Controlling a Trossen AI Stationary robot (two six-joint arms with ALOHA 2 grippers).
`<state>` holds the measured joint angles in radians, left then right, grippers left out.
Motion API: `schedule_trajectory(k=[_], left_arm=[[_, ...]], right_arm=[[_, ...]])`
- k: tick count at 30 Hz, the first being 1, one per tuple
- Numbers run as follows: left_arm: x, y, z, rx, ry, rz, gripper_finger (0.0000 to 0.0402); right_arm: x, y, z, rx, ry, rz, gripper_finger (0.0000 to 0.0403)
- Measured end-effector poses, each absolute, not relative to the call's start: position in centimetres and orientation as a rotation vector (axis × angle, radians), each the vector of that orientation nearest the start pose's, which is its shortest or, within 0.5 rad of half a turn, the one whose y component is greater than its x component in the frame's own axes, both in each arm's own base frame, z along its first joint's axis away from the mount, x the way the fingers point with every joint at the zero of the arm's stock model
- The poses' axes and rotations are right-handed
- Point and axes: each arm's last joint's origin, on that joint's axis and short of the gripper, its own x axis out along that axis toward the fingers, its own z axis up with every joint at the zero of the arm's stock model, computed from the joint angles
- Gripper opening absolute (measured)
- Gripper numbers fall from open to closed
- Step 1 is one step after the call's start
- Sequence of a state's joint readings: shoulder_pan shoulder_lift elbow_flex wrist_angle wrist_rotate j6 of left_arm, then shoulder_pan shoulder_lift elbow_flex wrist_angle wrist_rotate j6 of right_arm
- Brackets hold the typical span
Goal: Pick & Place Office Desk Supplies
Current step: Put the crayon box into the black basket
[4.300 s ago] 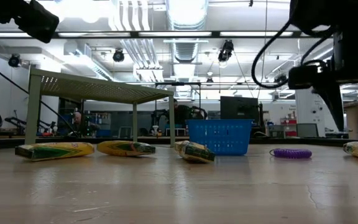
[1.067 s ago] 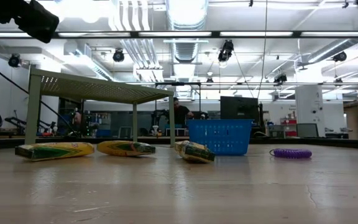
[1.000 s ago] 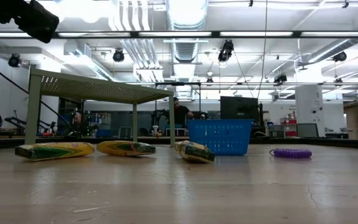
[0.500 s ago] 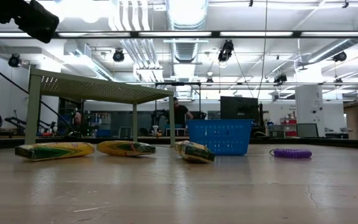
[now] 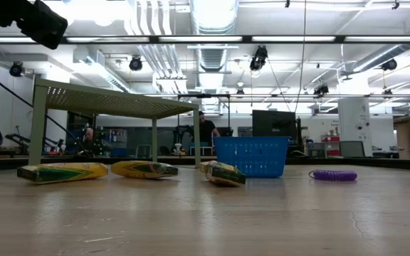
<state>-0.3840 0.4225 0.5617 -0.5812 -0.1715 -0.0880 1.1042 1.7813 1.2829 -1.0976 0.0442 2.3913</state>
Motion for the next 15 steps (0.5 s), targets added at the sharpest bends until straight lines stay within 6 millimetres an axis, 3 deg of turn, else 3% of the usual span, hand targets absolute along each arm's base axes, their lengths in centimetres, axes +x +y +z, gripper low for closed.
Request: schedule_trajectory(k=[15], left_arm=[[9.5,-3.3,26.4,0.037,0.434,-0.190,0.0154]], right_arm=[[14.7,29.3,17.8,0.921,1.300,-1.051,0.0091]])
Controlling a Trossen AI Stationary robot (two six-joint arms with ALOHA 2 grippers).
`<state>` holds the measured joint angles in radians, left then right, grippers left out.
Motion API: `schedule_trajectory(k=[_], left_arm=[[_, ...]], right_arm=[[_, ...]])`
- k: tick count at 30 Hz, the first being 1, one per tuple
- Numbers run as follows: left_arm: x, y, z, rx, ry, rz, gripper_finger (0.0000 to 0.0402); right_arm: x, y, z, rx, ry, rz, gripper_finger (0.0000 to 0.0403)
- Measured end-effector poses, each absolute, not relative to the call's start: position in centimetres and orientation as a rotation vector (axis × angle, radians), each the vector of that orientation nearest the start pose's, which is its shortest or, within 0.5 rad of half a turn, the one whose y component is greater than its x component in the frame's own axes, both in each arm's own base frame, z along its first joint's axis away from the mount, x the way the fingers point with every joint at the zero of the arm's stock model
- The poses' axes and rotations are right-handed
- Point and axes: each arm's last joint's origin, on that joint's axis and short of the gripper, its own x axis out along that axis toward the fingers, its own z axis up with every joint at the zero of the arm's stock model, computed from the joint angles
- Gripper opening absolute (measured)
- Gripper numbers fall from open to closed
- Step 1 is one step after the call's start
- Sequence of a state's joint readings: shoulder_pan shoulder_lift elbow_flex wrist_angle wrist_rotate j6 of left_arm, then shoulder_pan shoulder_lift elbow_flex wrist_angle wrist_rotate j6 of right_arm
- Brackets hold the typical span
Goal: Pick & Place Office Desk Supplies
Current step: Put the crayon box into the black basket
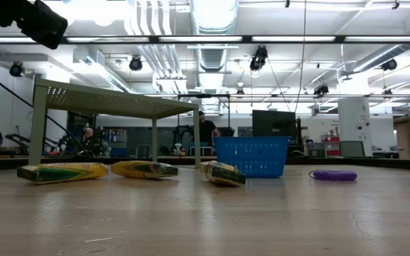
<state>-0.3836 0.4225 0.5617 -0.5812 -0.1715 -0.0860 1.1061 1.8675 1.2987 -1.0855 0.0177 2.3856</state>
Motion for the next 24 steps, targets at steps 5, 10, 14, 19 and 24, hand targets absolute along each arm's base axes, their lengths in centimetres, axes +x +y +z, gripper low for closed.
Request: schedule_trajectory(k=[5,10,14,19,24], left_arm=[[9.51,-3.31,26.40,0.037,0.435,-0.190,0.0154],[9.51,-3.31,26.40,0.037,0.435,-0.190,0.0154],[9.51,-3.31,26.40,0.037,0.435,-0.190,0.0154],[9.51,-3.31,26.40,0.037,0.435,-0.190,0.0154],[9.51,-3.31,26.40,0.037,0.435,-0.190,0.0154]], right_arm=[[14.74,29.29,17.82,0.919,1.300,-1.050,0.0091],[14.75,29.29,17.83,0.920,1.296,-1.047,0.0096],[14.78,29.31,17.83,0.923,1.295,-1.044,0.0120],[14.79,29.34,17.84,0.926,1.294,-1.040,0.0163],[14.79,29.33,17.84,0.923,1.294,-1.036,0.0200]])
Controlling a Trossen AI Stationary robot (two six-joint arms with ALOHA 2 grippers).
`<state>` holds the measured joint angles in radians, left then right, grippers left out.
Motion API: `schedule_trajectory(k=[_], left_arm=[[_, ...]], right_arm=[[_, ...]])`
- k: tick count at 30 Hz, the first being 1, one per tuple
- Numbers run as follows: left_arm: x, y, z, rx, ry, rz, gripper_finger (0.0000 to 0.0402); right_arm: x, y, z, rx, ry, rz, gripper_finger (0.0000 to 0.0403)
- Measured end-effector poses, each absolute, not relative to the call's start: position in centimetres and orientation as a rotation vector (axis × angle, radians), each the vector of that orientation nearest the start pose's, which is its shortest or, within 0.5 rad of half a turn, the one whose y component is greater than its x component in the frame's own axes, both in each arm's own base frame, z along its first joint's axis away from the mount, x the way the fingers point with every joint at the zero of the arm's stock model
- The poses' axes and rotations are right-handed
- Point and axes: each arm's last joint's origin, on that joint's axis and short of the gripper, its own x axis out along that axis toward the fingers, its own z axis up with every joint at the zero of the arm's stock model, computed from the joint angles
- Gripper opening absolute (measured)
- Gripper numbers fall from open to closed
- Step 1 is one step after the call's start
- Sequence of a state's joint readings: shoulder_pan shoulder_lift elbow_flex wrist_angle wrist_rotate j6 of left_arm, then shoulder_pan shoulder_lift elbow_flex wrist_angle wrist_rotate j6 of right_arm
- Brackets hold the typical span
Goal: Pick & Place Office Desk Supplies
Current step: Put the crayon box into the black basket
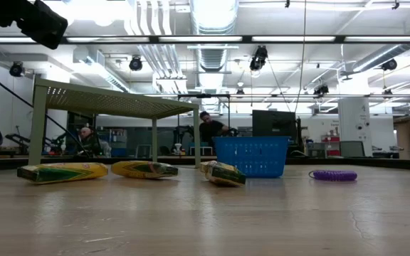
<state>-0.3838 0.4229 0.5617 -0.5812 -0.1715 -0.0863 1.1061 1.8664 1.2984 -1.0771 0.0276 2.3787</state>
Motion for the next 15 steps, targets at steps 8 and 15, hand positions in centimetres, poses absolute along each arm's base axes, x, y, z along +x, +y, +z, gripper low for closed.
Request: schedule_trajectory(k=[8,15], left_arm=[[9.5,-3.3,26.4,0.037,0.435,-0.190,0.0154],[9.5,-3.3,26.4,0.037,0.435,-0.190,0.0154]], right_arm=[[14.8,29.3,17.9,0.915,1.300,-1.022,0.0216],[14.7,28.7,20.1,0.965,1.286,-0.959,0.0216]])
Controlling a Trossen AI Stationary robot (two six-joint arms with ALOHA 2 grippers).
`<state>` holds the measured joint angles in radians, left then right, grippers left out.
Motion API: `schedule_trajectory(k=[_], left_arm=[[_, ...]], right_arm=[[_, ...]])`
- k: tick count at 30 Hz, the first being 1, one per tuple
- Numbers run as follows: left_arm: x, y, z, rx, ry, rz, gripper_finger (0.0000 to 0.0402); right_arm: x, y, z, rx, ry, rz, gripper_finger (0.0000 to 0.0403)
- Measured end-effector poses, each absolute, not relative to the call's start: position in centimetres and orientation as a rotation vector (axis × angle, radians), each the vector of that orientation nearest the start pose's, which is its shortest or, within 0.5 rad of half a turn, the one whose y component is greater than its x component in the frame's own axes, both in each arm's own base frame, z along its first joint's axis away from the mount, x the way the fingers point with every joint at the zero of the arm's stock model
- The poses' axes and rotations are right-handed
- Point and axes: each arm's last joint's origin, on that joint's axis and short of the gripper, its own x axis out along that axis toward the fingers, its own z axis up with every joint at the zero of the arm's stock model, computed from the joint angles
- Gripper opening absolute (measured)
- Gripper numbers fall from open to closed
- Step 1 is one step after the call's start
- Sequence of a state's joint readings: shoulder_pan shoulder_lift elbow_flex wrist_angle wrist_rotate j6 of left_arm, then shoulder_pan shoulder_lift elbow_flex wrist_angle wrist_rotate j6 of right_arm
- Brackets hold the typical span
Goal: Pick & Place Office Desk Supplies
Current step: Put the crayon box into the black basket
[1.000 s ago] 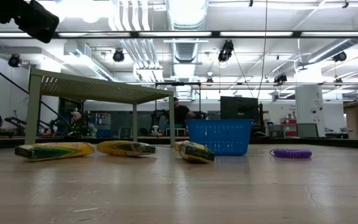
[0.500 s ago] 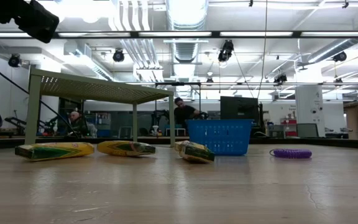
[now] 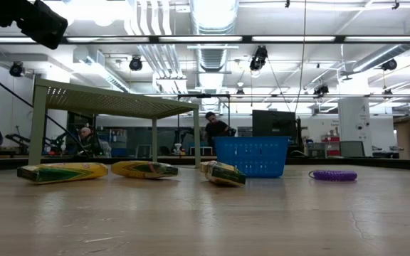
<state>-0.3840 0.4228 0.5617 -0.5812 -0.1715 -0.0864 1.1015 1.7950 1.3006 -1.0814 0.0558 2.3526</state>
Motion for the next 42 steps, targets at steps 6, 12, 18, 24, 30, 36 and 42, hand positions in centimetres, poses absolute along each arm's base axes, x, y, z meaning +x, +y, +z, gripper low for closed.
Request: schedule_trajectory(k=[6,12,18,24,30,36,42], left_arm=[[9.5,-3.3,26.4,0.034,0.435,-0.190,0.0154],[9.5,-3.3,26.4,0.034,0.435,-0.190,0.0154],[9.5,-3.3,26.4,0.035,0.435,-0.190,0.0154],[9.5,-3.3,26.4,0.035,0.434,-0.190,0.0154],[9.5,-3.3,26.4,0.035,0.435,-0.190,0.0154],[9.5,-3.3,26.4,0.037,0.434,-0.190,0.0154],[9.5,-3.3,26.4,0.038,0.435,-0.190,0.0154]], right_arm=[[14.0,26.7,23.0,0.963,1.216,-0.932,0.0217],[13.7,24.2,25.9,0.957,1.026,-0.884,0.0217],[15.0,22.1,27.2,0.920,0.815,-0.842,0.0217],[18.4,20.3,27.2,0.909,0.784,-0.859,0.0217],[23.0,18.4,26.8,0.951,0.747,-0.826,0.0217],[28.7,15.5,26.5,0.992,0.663,-0.720,0.0217],[33.3,13.3,24.9,1.034,0.650,-0.623,0.0217]])
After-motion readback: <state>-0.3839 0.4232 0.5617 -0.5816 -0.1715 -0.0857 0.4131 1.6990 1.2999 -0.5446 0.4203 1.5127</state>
